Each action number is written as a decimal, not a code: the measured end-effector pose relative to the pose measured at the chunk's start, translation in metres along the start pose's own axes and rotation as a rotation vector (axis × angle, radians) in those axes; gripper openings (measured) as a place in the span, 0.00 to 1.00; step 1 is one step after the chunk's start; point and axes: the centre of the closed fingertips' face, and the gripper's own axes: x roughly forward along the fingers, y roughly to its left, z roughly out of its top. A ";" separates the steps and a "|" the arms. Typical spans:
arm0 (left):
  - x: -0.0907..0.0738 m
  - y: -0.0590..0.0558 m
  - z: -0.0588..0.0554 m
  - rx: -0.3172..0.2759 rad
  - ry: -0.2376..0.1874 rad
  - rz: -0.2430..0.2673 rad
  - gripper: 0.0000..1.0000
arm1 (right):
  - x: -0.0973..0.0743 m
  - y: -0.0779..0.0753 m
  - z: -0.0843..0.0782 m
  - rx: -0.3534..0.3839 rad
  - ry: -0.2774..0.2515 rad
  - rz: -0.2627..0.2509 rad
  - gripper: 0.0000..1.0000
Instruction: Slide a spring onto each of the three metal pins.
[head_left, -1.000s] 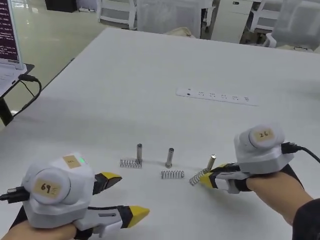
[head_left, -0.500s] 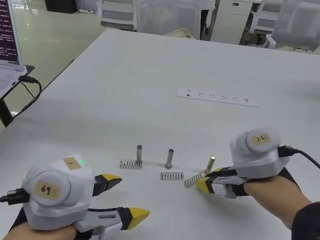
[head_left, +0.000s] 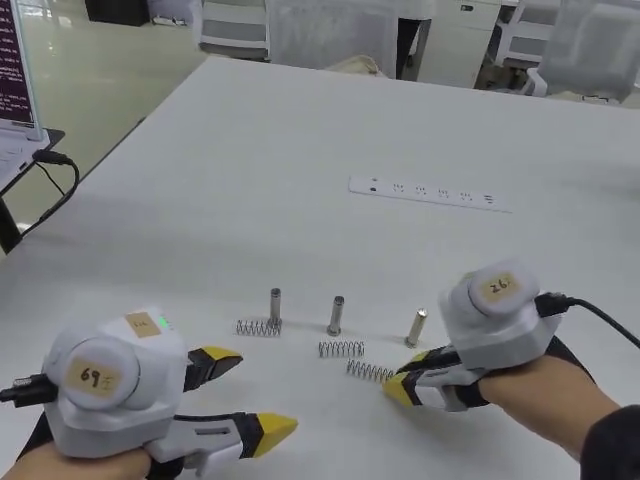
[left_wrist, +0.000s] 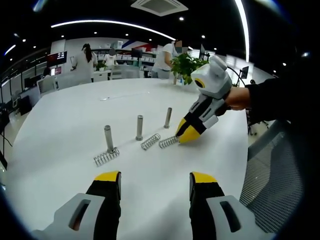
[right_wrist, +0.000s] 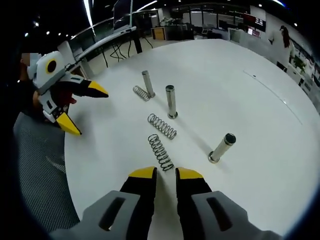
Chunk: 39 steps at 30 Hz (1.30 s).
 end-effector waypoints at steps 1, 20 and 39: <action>0.000 0.000 0.000 0.000 0.000 0.000 0.50 | 0.000 0.000 0.001 -0.004 -0.002 -0.002 0.15; 0.000 -0.001 0.001 0.001 -0.001 -0.003 0.49 | 0.009 0.005 0.001 -0.239 0.044 -0.003 0.11; 0.011 -0.016 0.006 0.095 0.006 -0.076 0.43 | -0.011 0.028 0.018 -0.242 0.008 0.079 0.08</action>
